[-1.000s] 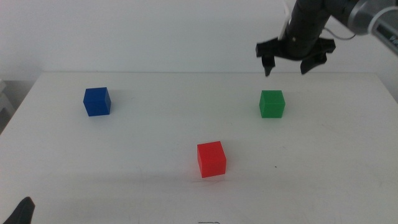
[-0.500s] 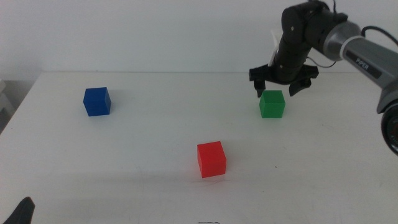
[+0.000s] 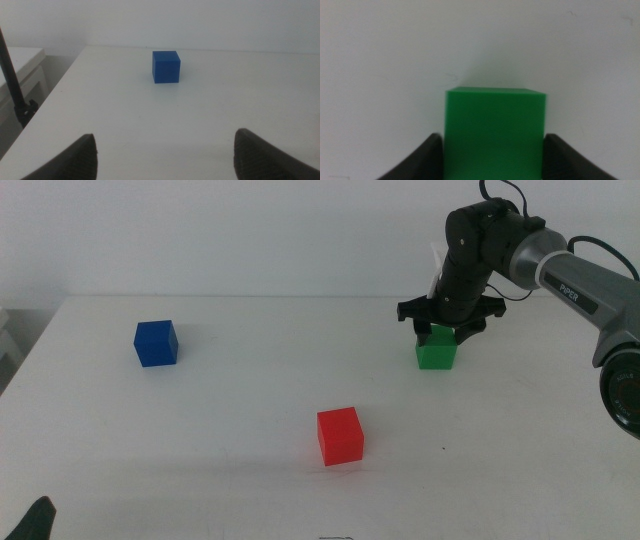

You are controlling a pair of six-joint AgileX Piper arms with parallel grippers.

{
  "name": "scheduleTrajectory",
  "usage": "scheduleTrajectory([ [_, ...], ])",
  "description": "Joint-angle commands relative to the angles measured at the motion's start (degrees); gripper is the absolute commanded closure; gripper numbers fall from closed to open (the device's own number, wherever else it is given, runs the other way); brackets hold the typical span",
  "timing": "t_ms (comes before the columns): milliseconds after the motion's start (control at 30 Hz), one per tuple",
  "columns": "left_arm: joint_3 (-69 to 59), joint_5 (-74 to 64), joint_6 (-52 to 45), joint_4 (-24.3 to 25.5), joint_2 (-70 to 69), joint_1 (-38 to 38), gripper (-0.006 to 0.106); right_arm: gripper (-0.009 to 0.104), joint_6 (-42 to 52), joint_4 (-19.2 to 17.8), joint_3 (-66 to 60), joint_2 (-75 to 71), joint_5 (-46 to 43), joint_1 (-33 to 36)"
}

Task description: Stack red cubes first, then green, then blue cubes in a specific spot.

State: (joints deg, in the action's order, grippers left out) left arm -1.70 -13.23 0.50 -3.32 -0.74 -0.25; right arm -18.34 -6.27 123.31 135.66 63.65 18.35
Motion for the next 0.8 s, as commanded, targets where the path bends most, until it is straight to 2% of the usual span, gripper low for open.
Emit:
scheduleTrajectory([
  [0,0.18,4.36,0.45,-0.43,-1.16,-0.24,0.007,0.071,0.02,-0.09,1.74,-3.88,-0.73,-0.9],
  [100,0.18,4.36,0.45,-0.43,-1.16,-0.24,0.007,0.094,-0.15,1.93,1.74,-3.88,0.16,-1.65],
  [133,0.18,4.36,0.45,-0.43,-1.16,-0.24,0.007,0.097,-0.09,2.31,1.74,-3.88,0.28,-2.05],
  [467,0.18,4.36,0.45,-0.43,-1.16,-0.24,0.007,0.096,1.49,1.18,0.78,-9.43,5.65,-1.05],
  [633,0.18,4.36,0.45,-0.43,-1.16,-0.24,0.007,0.096,-1.34,-3.54,-9.66,-20.51,4.04,1.74],
  [767,0.18,4.36,0.45,-0.43,-1.16,-0.24,0.007,0.096,-3.56,-4.82,-20.17,-29.29,-1.02,5.01],
])
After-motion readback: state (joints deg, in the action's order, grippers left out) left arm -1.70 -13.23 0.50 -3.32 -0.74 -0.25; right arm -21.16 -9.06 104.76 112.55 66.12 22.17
